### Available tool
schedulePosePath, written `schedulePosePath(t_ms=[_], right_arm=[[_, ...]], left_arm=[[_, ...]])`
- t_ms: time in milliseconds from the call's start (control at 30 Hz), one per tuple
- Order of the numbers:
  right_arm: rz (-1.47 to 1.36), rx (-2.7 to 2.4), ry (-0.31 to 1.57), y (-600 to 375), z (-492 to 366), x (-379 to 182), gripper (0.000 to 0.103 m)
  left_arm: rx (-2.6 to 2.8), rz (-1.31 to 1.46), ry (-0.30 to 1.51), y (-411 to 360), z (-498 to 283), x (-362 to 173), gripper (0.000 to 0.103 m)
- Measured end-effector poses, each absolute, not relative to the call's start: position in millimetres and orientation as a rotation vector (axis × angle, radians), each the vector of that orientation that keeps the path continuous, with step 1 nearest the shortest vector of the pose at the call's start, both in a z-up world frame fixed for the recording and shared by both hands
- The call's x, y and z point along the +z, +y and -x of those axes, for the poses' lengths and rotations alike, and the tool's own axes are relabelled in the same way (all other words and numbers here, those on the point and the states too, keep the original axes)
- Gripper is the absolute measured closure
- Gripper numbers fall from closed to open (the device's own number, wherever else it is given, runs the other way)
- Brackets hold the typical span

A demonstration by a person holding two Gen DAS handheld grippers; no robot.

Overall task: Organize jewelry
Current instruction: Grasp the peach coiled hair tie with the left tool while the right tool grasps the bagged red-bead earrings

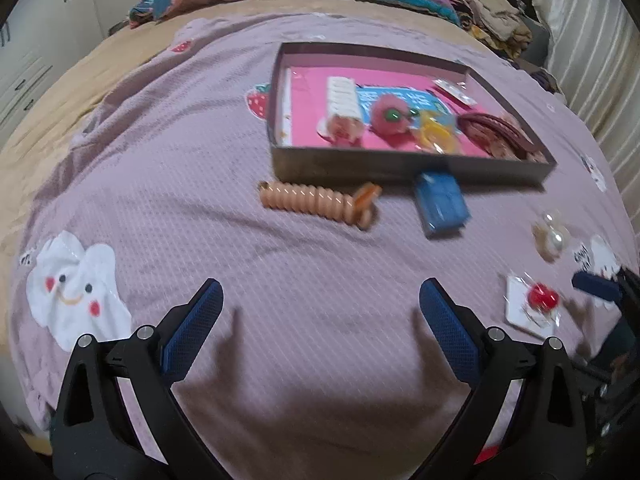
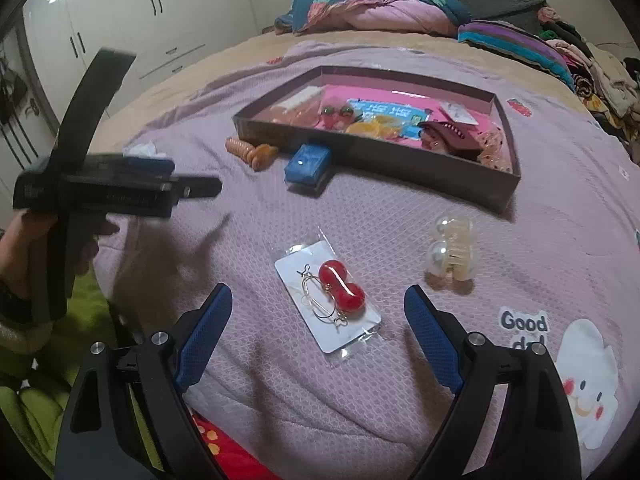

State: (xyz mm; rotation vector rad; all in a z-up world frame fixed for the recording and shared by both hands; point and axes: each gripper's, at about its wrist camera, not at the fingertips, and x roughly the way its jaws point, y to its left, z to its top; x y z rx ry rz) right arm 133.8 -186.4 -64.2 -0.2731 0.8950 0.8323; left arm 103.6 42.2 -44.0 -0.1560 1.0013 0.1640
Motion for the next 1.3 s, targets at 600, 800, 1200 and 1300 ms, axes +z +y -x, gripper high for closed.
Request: schedulePosePath(t_ms=[600,800,1200,1300], right_arm=[[0.311,0.839,0.940,-161.0,-152.7,-88.0,0.016],[0.344,0.853,0.943,-152.6,-152.8,-93.9,0.037],[0.327,0.956,0.936,-148.5,-139.4,-72.8,0.061],[0.315,0.961,0.926,-146.7,-140.0,-64.2,0.061]], left_arm=[[0.195,0.185,0.991,58.5,-153.9,-62.1,0.011],[0.201,0.164,0.978,59.0,-159.6,-67.8,0.011],[0.179,0.152,0.983,57.4,-154.7,-62.7,0.040],[0.157,0.160,0.980,55.0,-148.4,-58.7,0.040]])
